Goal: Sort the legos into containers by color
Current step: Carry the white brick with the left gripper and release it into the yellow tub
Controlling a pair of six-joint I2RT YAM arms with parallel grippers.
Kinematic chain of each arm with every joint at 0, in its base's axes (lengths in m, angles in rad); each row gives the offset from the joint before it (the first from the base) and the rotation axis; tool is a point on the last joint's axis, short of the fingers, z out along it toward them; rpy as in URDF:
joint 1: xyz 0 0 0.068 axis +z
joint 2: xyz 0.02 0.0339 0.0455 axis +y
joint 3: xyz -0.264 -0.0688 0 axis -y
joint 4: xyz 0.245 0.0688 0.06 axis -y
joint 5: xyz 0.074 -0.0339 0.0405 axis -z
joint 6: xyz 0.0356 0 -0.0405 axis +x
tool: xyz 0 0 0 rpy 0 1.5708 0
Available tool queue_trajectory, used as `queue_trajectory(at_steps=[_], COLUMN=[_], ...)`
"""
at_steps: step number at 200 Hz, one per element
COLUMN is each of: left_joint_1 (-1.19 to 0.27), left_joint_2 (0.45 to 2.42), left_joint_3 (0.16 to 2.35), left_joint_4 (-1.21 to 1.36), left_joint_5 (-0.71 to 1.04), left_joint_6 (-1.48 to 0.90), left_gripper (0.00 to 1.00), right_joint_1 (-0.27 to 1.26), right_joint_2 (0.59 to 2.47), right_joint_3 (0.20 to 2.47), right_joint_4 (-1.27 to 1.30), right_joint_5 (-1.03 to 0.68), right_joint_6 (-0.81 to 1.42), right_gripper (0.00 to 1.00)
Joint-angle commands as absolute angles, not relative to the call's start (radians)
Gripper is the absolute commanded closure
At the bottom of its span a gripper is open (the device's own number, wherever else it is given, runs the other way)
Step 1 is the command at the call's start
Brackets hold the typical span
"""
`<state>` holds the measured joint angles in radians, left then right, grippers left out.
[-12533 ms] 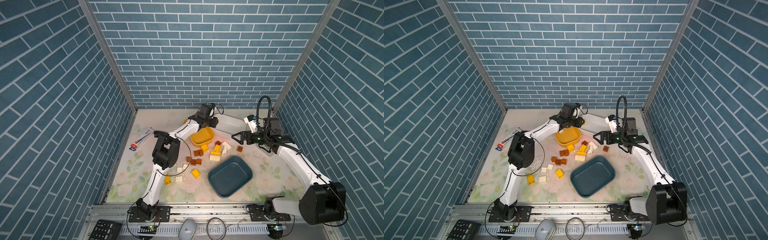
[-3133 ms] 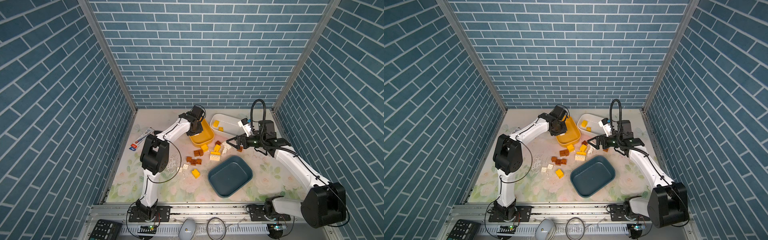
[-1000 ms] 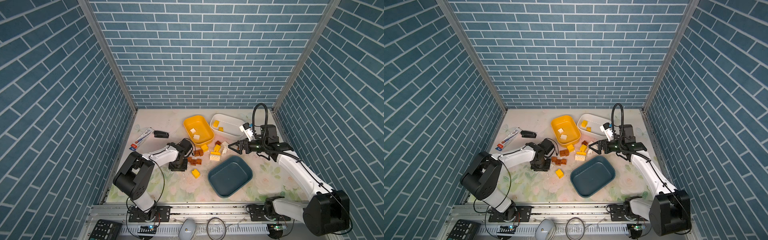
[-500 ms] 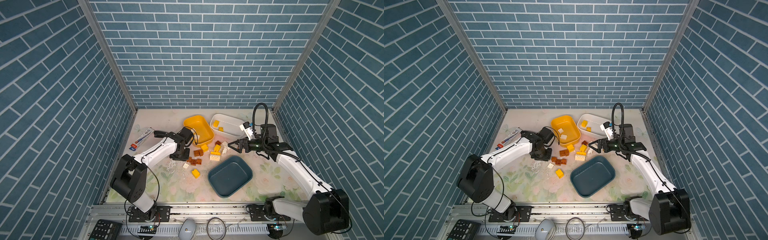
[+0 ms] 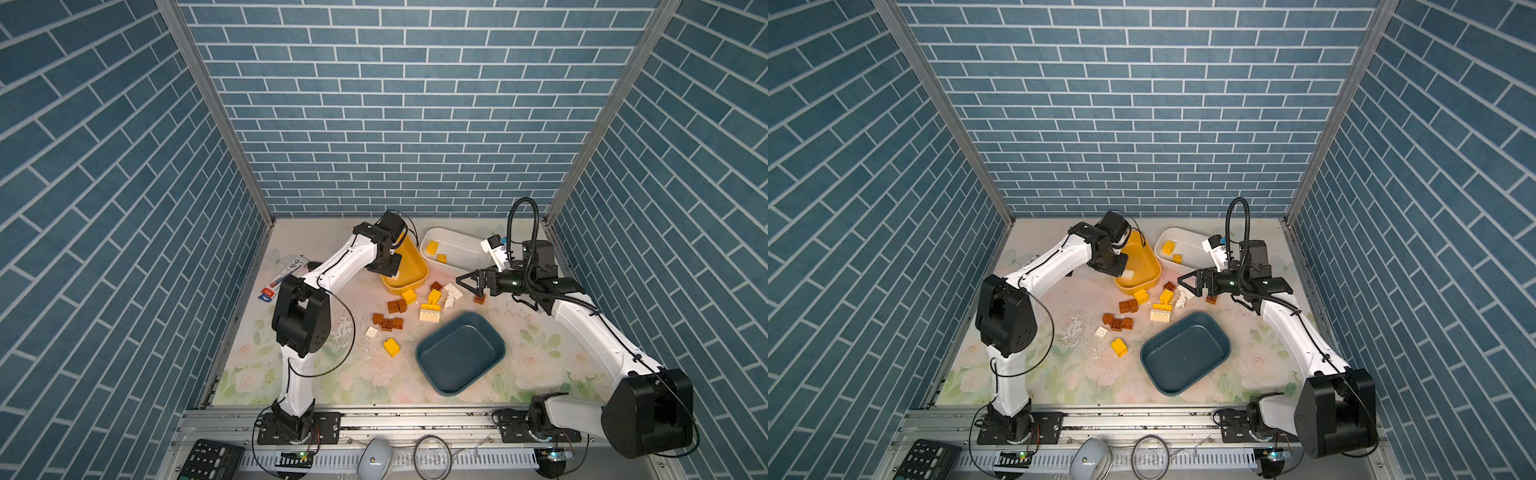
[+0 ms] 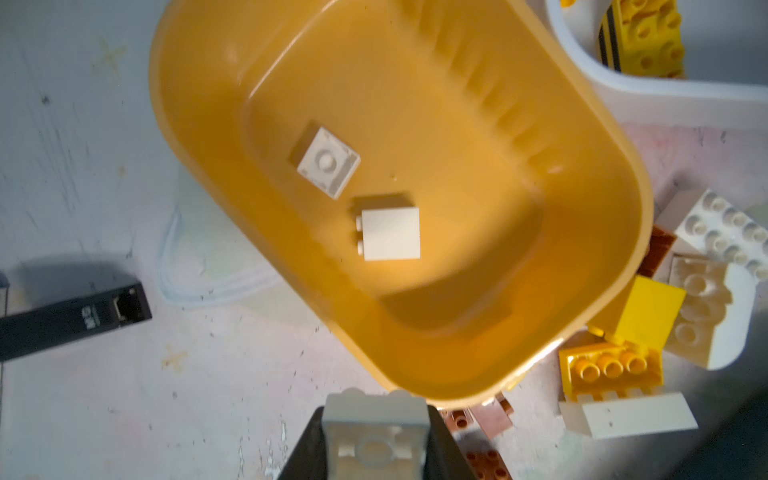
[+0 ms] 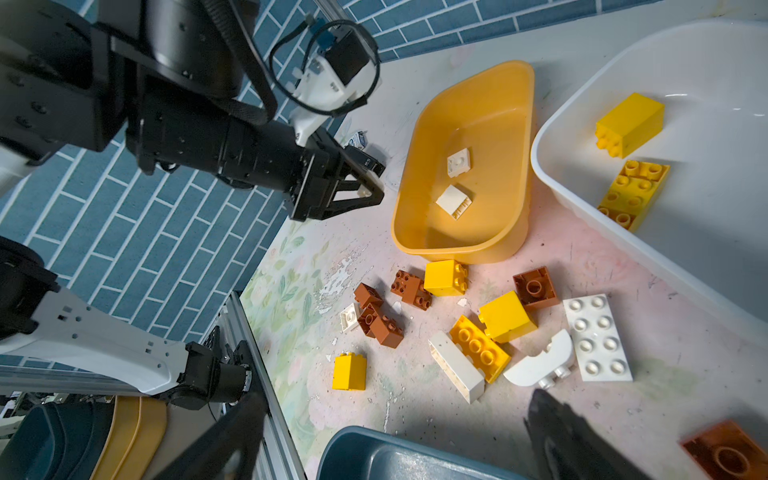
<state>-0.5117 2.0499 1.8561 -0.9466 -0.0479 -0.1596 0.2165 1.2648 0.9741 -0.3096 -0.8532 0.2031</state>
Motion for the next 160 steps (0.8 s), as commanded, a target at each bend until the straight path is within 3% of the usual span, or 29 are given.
queue_trajectory(at_steps=[1, 75, 116, 160], left_joint_1=[-0.477, -0.401, -0.391, -0.39], left_joint_2=[2.13, 2.378, 2.428, 2.4], left_joint_3=[1.949, 2.279, 2.31, 2.312], left_joint_4=[-0.951, -0.936, -0.906, -0.93], left_joint_5=[-0.063, -0.045, -0.029, 0.02], left_joint_6=[-0.054, 0.123, 0.161, 0.146], left_gripper=[0.68, 0.68, 0.65, 0.32], right_joint_1=[0.209, 0.196, 0.194, 0.194], right_joint_2=[1.281, 1.296, 1.304, 1.316], right_joint_3=[1.022, 1.071, 1.105, 1.117], right_joint_4=[-0.334, -0.423, -0.486, -0.484], right_joint_5=[-0.851, -0.842, -0.828, -0.824], right_joint_6=[0.197, 0.173, 0.147, 0.163], right_gripper=[0.01, 0.01, 0.01, 0.02])
